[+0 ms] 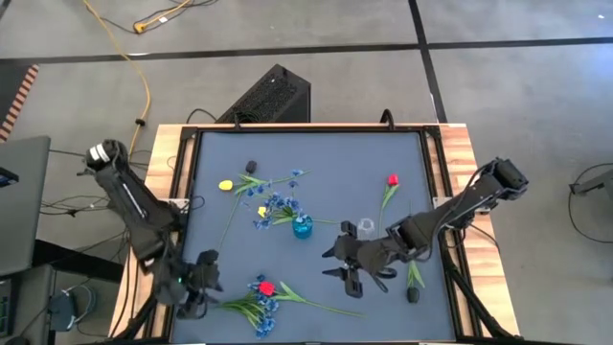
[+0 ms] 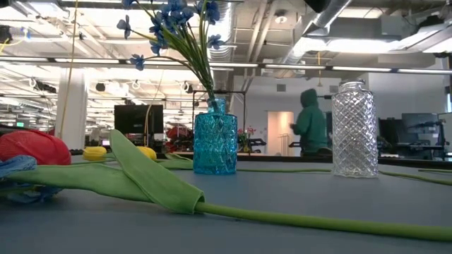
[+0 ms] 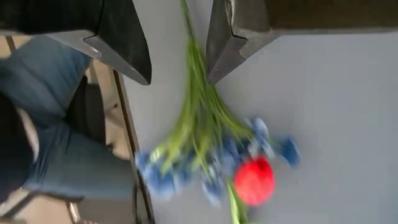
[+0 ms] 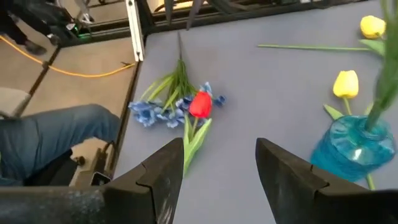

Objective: Sort flowers into vase by color
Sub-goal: Put the blue flowers into the blue vase

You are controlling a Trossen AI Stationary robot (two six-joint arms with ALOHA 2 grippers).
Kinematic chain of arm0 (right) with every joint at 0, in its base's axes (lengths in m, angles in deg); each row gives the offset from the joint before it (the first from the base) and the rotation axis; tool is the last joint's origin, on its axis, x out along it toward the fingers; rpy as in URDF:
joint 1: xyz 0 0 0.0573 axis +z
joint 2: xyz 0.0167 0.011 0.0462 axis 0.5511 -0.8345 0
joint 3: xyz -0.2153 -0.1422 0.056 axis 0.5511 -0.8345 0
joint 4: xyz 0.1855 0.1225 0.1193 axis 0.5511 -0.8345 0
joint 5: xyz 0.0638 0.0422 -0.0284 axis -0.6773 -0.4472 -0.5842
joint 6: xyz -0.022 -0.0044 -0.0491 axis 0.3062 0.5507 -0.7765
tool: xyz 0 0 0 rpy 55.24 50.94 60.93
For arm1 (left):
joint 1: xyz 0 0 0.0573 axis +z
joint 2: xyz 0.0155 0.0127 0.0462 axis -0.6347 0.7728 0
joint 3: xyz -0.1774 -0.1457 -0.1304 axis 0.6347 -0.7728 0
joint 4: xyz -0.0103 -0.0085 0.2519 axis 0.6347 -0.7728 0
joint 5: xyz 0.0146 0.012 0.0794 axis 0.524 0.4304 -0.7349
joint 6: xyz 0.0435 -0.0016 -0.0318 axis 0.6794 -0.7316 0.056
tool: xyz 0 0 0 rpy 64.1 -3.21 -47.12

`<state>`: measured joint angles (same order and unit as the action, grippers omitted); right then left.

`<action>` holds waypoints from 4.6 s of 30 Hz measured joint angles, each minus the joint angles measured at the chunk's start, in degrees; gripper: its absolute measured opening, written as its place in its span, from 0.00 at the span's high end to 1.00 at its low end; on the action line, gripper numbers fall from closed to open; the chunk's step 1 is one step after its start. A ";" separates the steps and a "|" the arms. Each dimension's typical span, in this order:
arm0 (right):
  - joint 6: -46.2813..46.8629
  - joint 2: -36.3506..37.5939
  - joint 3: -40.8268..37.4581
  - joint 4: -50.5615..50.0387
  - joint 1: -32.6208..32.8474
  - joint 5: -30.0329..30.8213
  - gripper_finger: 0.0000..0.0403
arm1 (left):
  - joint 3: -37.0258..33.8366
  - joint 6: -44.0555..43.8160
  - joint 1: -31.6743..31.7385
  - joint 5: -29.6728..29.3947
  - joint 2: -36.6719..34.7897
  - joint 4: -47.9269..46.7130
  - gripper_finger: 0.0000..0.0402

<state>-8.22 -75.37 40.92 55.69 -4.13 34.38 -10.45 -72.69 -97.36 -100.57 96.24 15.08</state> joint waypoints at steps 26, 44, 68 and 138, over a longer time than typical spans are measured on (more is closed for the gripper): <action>3.05 -13.15 0.00 15.70 3.92 3.72 0.44 | 0.39 -7.45 -5.67 -0.67 19.75 6.97 0.49; 0.02 -13.15 0.00 15.18 3.53 3.72 0.44 | 1.80 -6.64 -7.07 -6.41 28.94 14.56 0.63; 0.96 -11.97 0.00 15.24 4.44 2.21 0.44 | 15.86 8.02 -5.14 -31.33 19.70 -16.09 0.98; -33.14 -27.99 9.13 59.40 -1.88 1.67 0.44 | -5.97 62.29 12.20 -18.50 16.97 94.46 0.98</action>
<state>-41.36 -103.36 50.06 115.09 -6.01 36.05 -16.42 -10.41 -85.16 -119.06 113.21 109.54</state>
